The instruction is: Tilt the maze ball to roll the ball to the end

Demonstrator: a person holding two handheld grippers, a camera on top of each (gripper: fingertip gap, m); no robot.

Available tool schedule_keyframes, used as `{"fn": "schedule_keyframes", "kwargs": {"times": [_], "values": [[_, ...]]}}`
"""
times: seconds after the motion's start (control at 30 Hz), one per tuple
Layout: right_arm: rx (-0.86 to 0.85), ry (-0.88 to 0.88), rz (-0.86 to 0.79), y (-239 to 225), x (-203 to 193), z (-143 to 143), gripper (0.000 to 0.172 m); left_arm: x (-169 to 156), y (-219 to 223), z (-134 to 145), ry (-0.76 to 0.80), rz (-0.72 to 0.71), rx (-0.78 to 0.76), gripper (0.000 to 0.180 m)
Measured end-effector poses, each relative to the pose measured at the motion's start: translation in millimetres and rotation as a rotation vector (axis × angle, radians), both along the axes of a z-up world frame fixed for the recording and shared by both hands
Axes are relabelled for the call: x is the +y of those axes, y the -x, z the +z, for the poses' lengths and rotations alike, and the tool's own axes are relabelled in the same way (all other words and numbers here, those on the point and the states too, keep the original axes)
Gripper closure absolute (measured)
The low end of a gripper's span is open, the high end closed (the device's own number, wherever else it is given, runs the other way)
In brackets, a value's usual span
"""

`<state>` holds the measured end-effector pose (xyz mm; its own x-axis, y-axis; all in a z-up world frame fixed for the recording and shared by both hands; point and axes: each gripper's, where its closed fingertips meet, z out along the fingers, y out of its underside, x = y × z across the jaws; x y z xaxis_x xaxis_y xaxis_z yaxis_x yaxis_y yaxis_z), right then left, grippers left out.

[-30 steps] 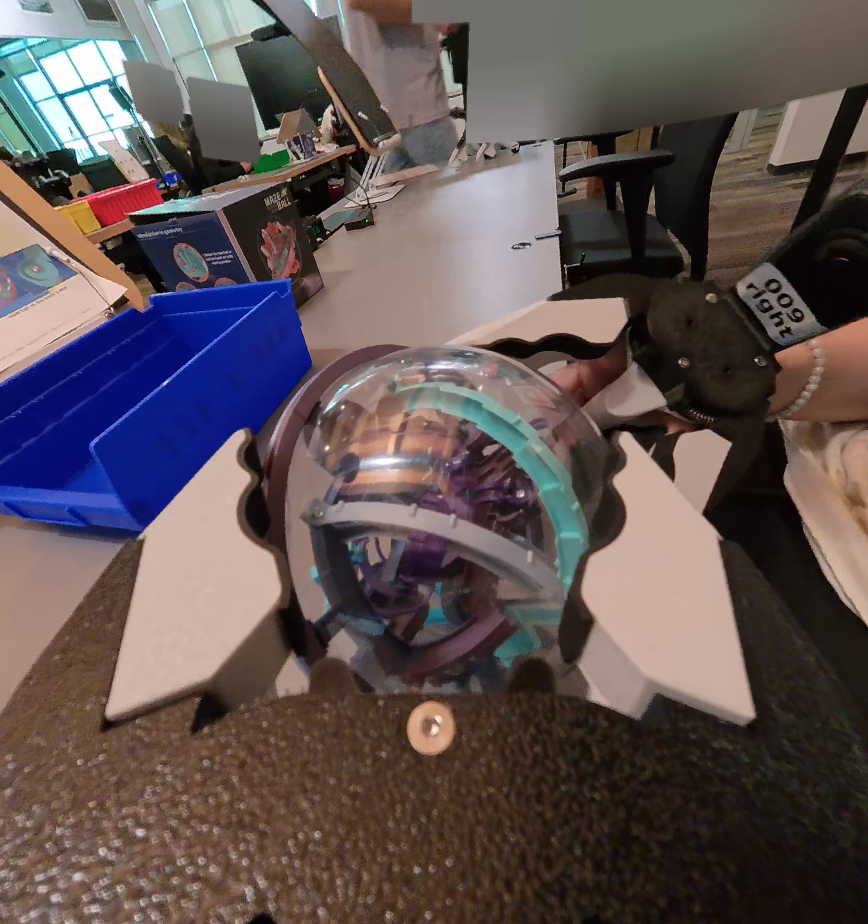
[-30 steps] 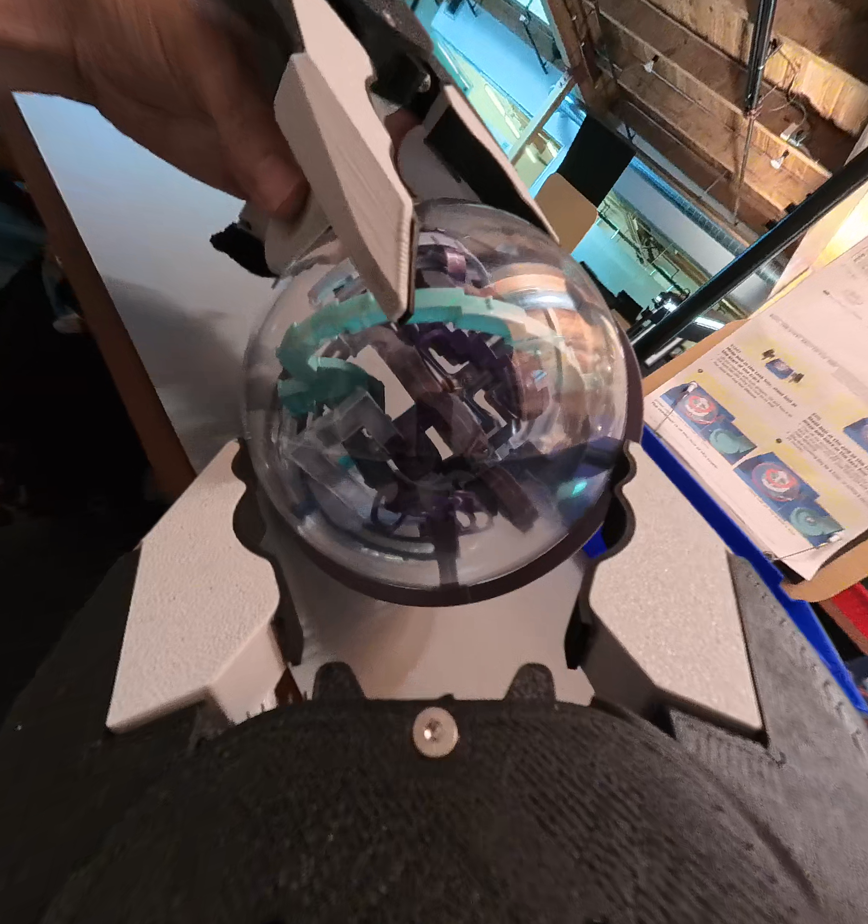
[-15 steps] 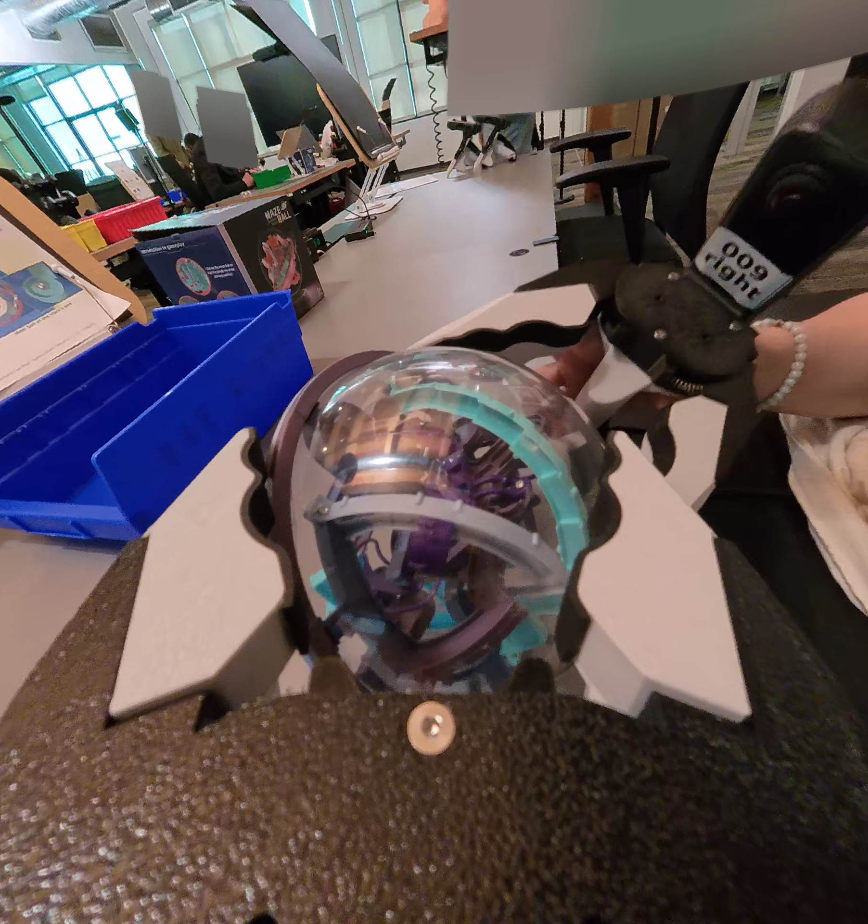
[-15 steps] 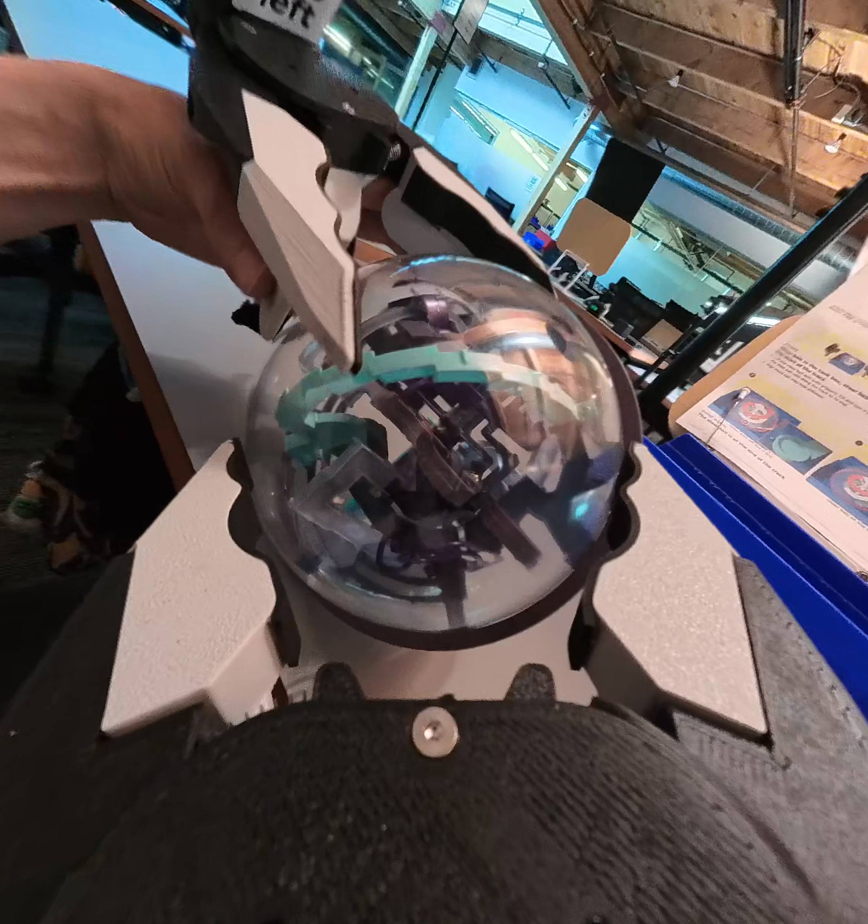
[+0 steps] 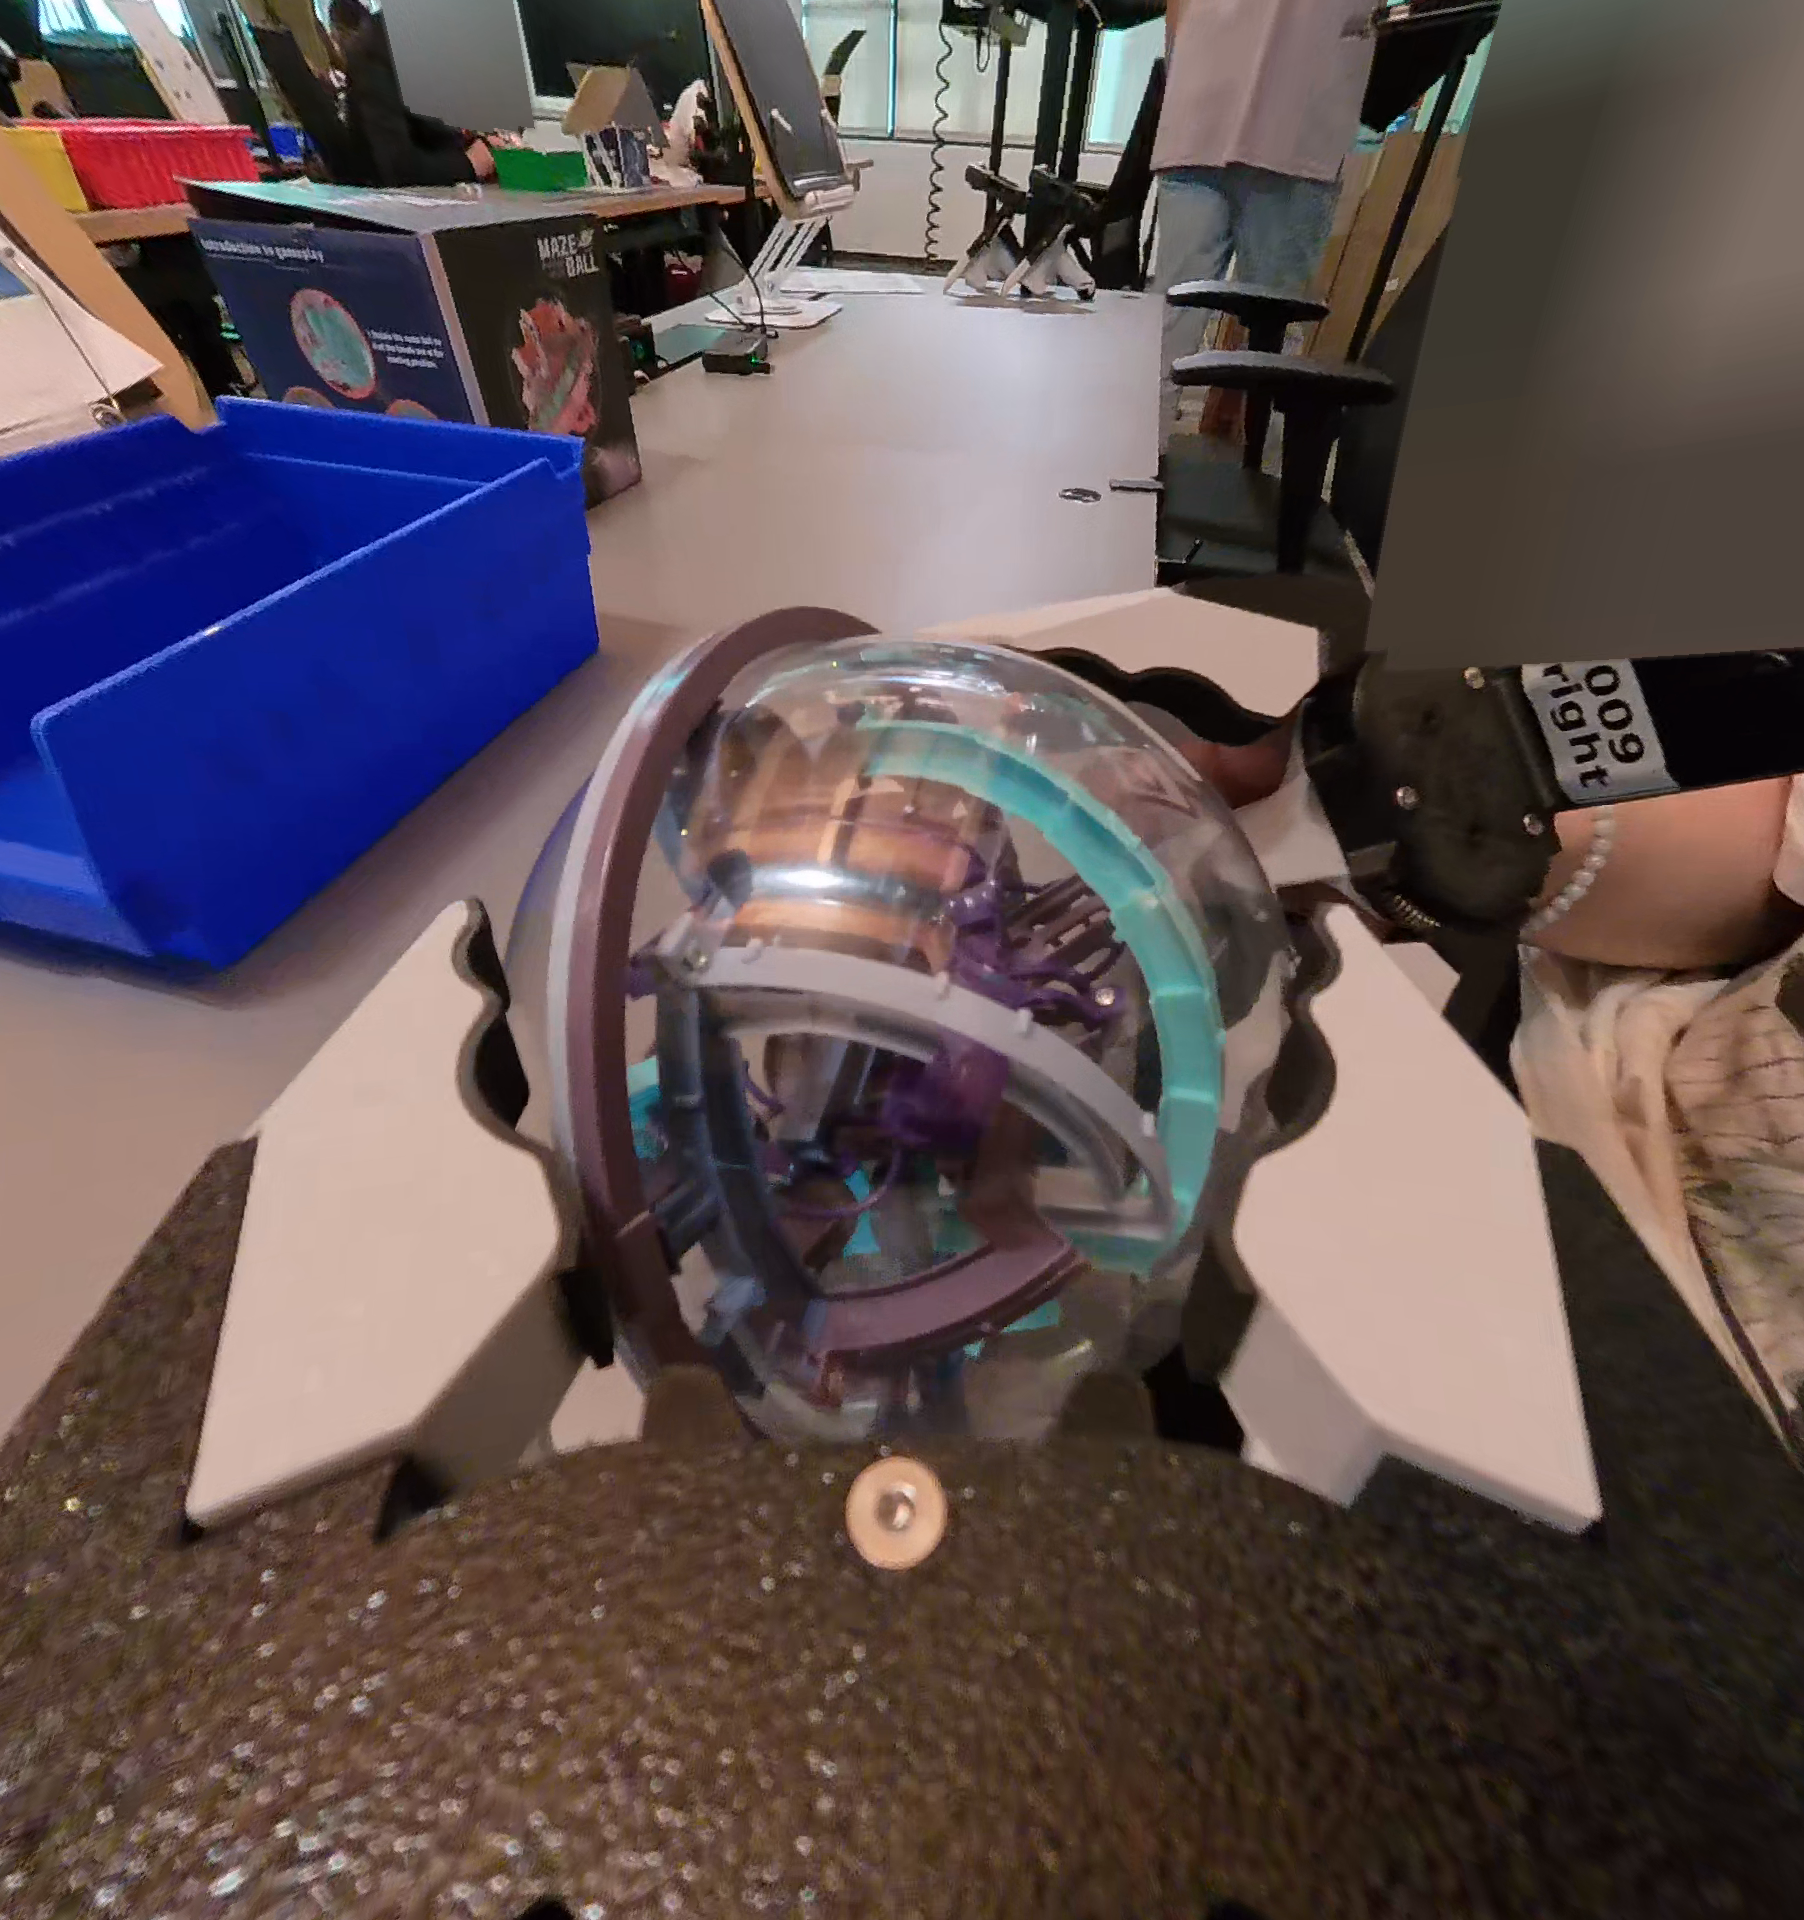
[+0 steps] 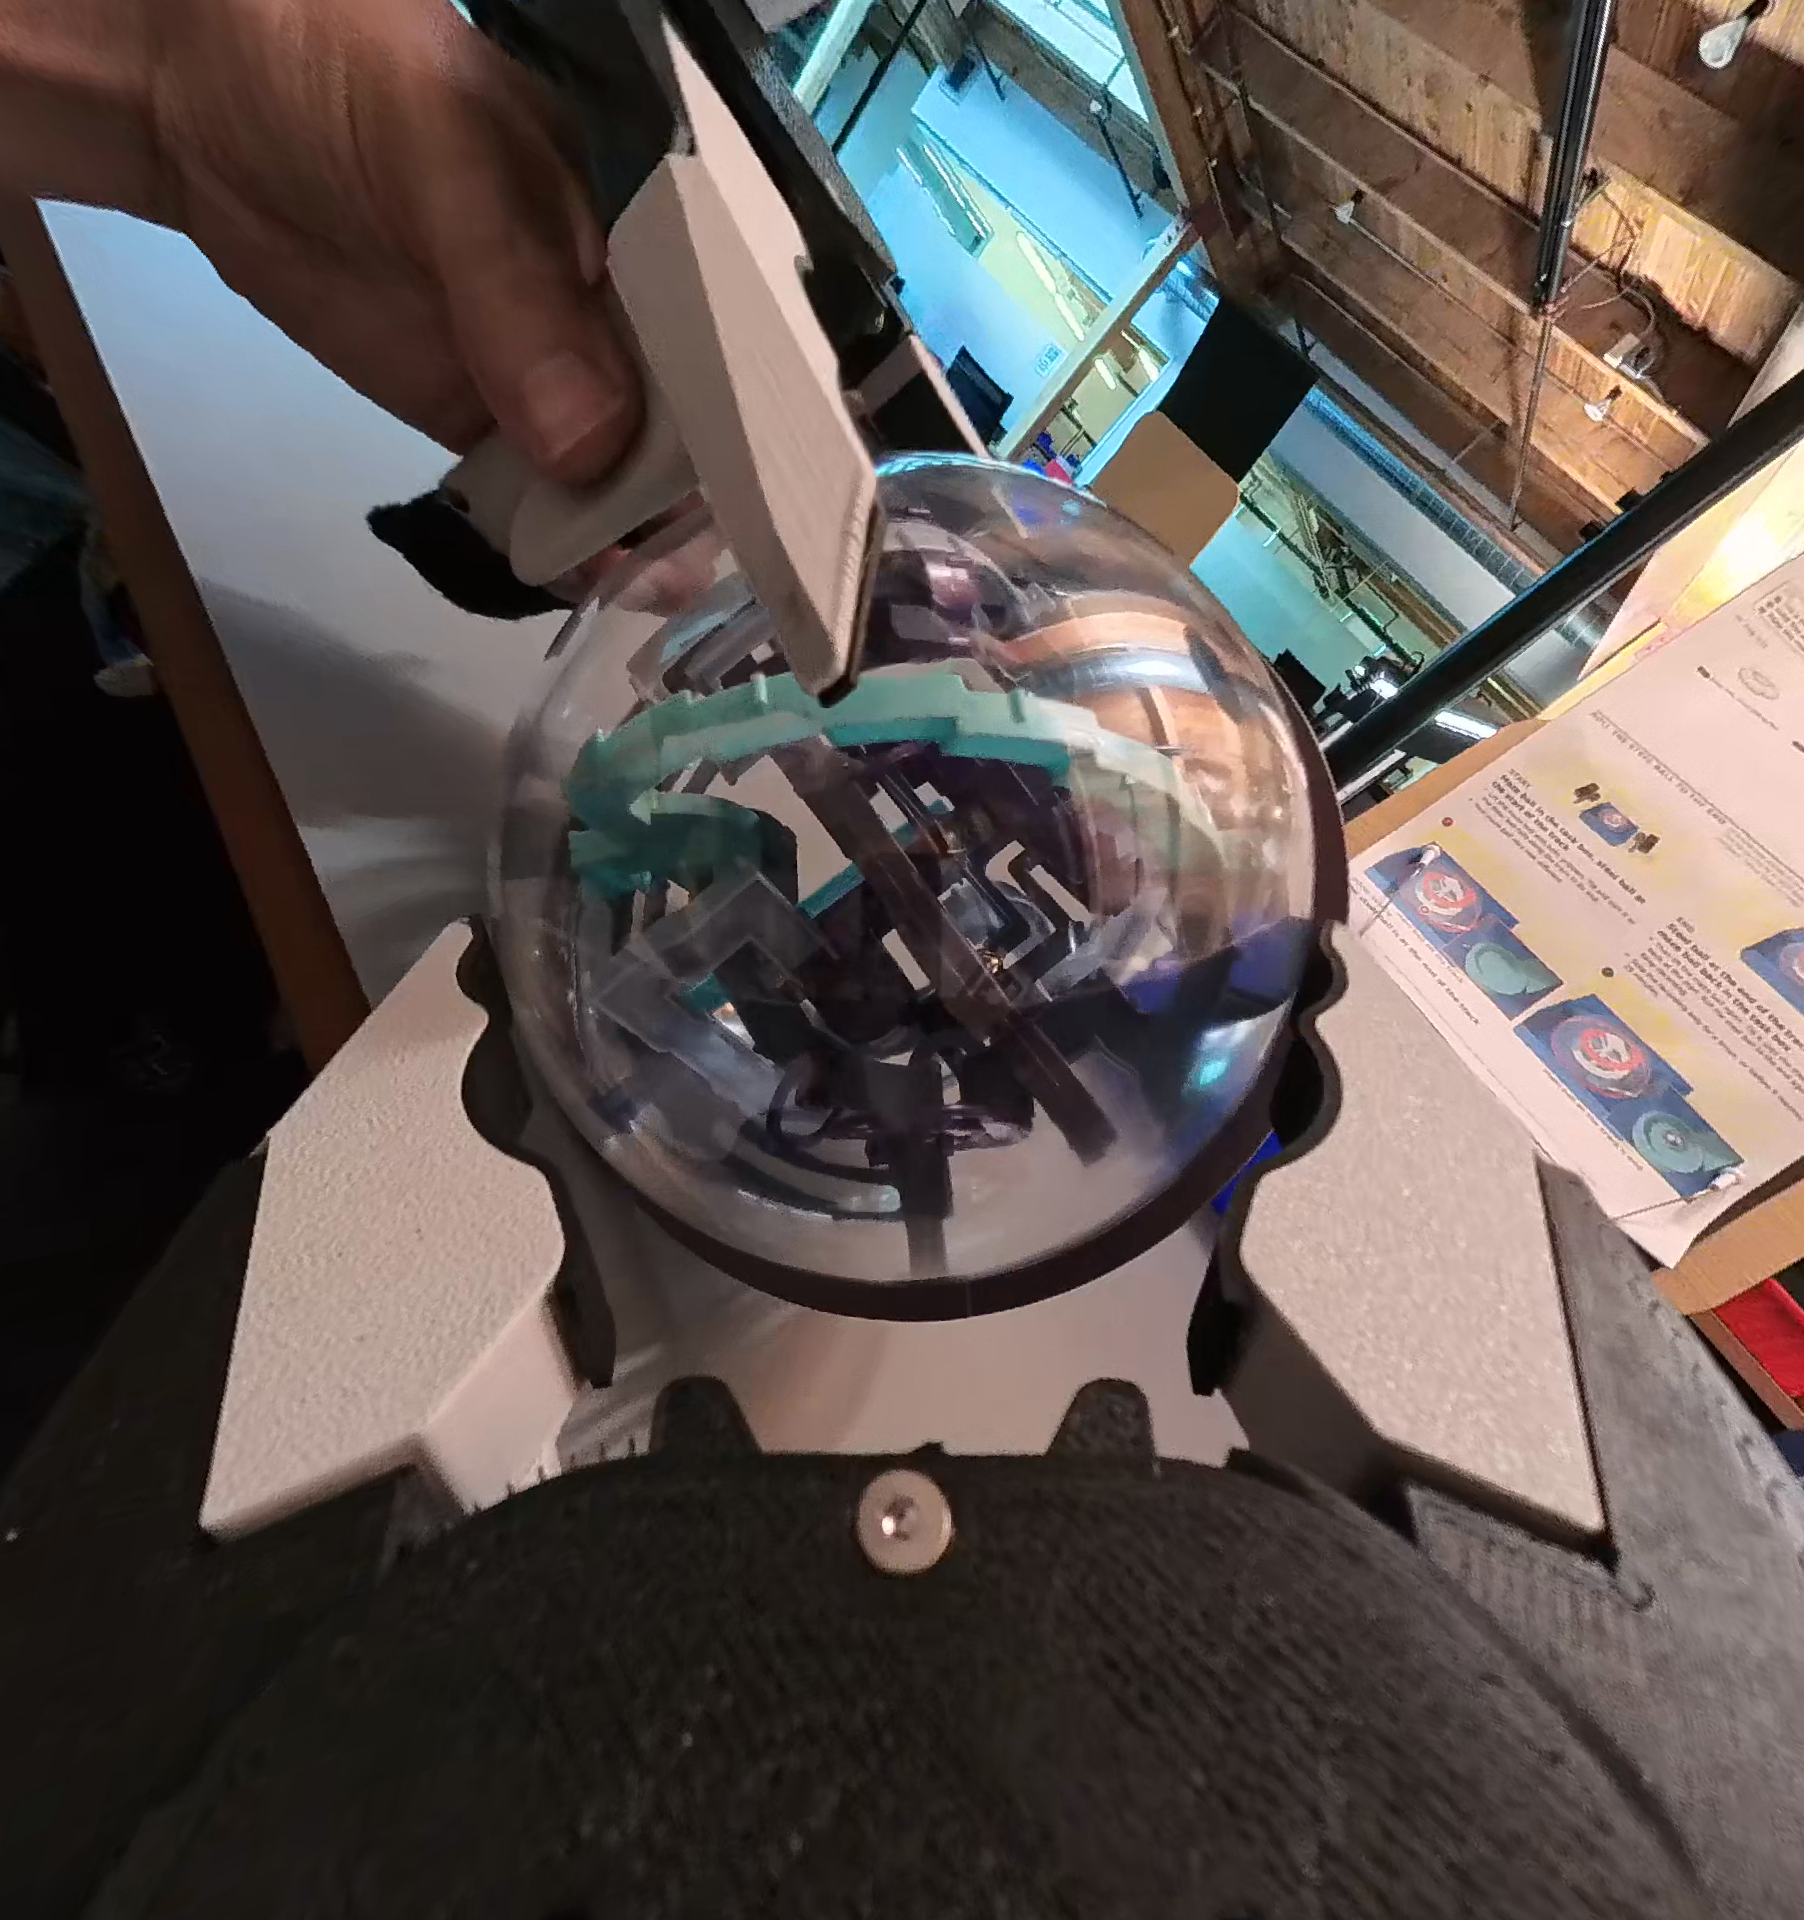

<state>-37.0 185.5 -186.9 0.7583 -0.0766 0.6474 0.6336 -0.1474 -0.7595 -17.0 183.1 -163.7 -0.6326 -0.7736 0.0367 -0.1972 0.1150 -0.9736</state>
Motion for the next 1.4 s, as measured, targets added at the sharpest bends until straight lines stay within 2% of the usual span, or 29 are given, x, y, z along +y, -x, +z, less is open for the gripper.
{"fn": "schedule_keyframes", "kwargs": {"times": [0.17,0.27,0.57,0.9,1.17,1.4], "values": [[0.054,-0.035,0.046,4.2,-2.8,8.3,0.032,3.9,2.2,0.8,0.034,-0.011,-0.028,0.038],[0.129,-0.048,0.042,-0.1,-3.2,7.8,0.027,3.8,2.4,1.5,0.029,-0.014,-0.044,0.039],[0.003,-0.068,-0.047,-4.4,0.2,-1.5,0.019,-1.4,5.5,6.0,-0.006,-0.050,-0.135,0.043],[-0.064,-0.025,-0.080,1.8,-5.6,-6.6,0.020,-5.6,12.2,2.3,-0.039,-0.053,-0.040,0.040],[0.099,0.002,0.085,6.4,-6.0,8.7,0.023,-6.5,6.8,5.0,-0.054,-0.039,-0.088,0.040],[-0.064,0.086,0.005,-9.5,14.9,-6.6,0.013,6.0,0.4,7.9,-0.053,0.023,-0.135,0.040]]}}
